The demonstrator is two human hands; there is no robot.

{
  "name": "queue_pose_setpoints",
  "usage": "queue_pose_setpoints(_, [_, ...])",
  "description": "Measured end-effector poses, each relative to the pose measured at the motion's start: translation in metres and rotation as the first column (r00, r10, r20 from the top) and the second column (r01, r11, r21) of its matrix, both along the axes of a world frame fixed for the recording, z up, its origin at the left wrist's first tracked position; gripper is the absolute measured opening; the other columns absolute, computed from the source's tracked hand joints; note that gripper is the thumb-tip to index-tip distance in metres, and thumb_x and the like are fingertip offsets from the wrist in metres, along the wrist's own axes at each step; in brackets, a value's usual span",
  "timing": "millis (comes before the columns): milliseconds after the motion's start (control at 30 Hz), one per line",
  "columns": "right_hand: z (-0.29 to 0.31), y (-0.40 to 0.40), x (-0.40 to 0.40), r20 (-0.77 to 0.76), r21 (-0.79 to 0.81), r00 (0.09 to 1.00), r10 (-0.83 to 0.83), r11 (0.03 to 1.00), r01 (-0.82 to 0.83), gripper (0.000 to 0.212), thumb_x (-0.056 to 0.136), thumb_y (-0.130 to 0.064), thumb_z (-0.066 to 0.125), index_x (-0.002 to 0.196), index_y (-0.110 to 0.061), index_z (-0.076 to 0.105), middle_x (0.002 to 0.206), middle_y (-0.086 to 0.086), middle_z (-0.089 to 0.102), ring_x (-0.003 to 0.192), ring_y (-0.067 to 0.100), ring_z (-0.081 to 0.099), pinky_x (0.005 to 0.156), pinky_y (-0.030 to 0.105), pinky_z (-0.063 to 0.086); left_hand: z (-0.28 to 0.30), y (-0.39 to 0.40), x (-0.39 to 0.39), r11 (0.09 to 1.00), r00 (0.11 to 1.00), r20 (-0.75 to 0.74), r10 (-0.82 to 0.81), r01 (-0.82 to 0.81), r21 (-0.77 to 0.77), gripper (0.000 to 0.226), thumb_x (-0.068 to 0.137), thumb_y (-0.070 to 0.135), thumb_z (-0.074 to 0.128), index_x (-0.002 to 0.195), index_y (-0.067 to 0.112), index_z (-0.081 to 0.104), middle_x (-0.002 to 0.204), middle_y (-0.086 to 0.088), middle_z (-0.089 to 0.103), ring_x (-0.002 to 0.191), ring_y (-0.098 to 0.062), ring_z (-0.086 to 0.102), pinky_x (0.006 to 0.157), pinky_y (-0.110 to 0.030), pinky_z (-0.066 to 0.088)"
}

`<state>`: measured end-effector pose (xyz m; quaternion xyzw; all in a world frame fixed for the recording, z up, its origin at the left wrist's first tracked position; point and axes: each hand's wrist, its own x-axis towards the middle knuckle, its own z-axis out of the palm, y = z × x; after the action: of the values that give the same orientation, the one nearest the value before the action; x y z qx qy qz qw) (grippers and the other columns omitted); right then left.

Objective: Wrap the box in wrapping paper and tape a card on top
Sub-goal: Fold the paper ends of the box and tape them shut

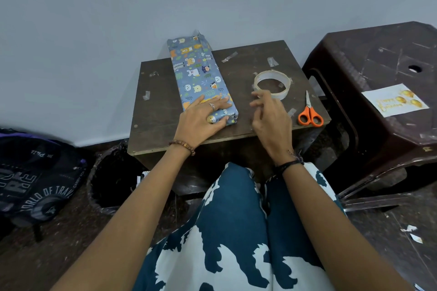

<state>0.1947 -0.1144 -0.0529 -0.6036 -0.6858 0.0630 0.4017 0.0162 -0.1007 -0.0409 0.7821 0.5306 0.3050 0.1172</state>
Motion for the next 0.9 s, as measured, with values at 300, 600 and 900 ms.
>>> queue_pose_setpoints(300, [-0.013,0.060,-0.008,0.260,0.059,0.947,-0.188,0.982,0.179,0.022,0.084,-0.003,0.058,0.105,-0.001,0.059,0.097,0.017,0.058,0.088,0.033,0.054,0.074,0.039,0.042,-0.005,0.001,0.001,0.998,1.000,0.024,0.008,-0.009,0.058,0.028,0.081,0.026,0.065,0.109,0.026,0.067,0.121,0.011,0.062,0.114,0.011,0.043,0.112,-0.023,0.022])
queue_pose_setpoints(600, [-0.007,0.063,-0.006,0.264,0.202,0.933,-0.245,0.960,0.195,0.011,0.072,0.002,0.074,0.074,-0.001,0.063,0.075,0.013,0.058,0.057,0.025,0.053,0.047,0.026,0.033,-0.006,0.002,0.002,0.995,0.999,0.037,0.024,-0.027,0.096,0.027,0.080,0.025,0.066,0.107,0.026,0.068,0.119,0.010,0.064,0.113,0.015,0.039,0.111,-0.019,0.022])
queue_pose_setpoints(900, [0.004,0.047,-0.017,0.528,0.077,0.821,-0.215,0.975,0.207,0.023,0.059,0.001,0.074,0.057,-0.015,0.057,0.072,0.000,0.061,0.053,0.014,0.050,0.041,0.022,0.025,-0.002,-0.001,0.004,0.997,0.999,0.039,0.035,-0.037,0.065,0.027,0.081,0.021,0.067,0.107,0.025,0.068,0.120,0.011,0.063,0.112,0.012,0.043,0.111,-0.019,0.020])
